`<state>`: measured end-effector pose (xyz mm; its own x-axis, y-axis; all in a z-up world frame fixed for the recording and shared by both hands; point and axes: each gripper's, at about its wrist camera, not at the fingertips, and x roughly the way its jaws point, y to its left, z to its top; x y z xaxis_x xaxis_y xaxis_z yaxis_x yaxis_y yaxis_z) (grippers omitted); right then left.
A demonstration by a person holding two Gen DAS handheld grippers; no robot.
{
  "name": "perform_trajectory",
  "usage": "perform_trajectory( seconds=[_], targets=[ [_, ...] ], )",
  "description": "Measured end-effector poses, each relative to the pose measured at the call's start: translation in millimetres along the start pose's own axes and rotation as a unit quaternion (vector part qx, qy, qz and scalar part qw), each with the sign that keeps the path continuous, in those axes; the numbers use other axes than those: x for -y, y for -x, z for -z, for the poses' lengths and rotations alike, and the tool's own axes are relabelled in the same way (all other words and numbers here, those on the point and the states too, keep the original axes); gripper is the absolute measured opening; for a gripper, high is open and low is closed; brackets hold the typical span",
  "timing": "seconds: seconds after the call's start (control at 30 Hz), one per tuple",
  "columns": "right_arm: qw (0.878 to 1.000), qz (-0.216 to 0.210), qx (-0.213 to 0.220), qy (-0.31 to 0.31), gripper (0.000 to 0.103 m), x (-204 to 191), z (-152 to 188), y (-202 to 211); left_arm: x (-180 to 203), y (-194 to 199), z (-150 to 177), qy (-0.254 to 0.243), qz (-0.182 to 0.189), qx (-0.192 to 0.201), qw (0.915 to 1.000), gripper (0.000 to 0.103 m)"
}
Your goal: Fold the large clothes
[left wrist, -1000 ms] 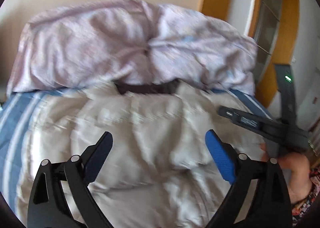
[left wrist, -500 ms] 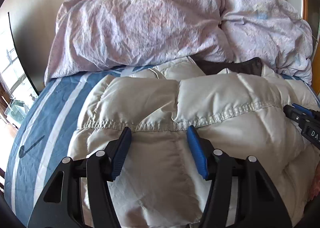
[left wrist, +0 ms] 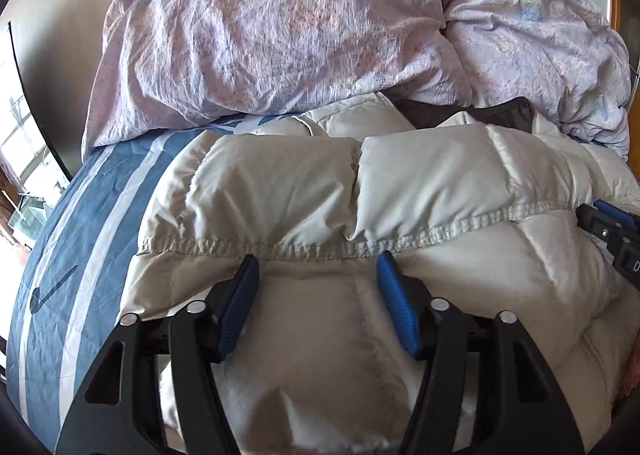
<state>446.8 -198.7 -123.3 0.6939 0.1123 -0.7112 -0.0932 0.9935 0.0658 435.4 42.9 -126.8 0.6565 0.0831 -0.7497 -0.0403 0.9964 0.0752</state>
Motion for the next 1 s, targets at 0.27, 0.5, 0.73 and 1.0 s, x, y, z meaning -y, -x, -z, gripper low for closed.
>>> perform_trajectory(
  seconds=[0.27,0.5,0.73,1.0],
  targets=[
    [0.999,-0.002,0.033,0.043,0.038,-27.3,-18.5,16.3,14.8,21.7,-18.1,-0.004,0.010,0.033,0.9994,0.079],
    [0.999,0.007,0.008,0.050,0.035,-36.0,-15.1,-21.3,26.4,-14.4,-15.6,-0.024,0.020,0.005,0.9995,0.078],
    [0.997,0.030,0.009,0.076,0.035,-43.5,-7.8,-33.7,23.0,-27.0,-11.9,-0.011,0.030,-0.006,0.9995,0.079],
    [0.995,0.035,0.019,0.089,0.038,-42.4,-8.4,-14.3,15.0,-1.3,-3.6,0.003,0.033,-0.002,0.9994,0.093]
  ],
)
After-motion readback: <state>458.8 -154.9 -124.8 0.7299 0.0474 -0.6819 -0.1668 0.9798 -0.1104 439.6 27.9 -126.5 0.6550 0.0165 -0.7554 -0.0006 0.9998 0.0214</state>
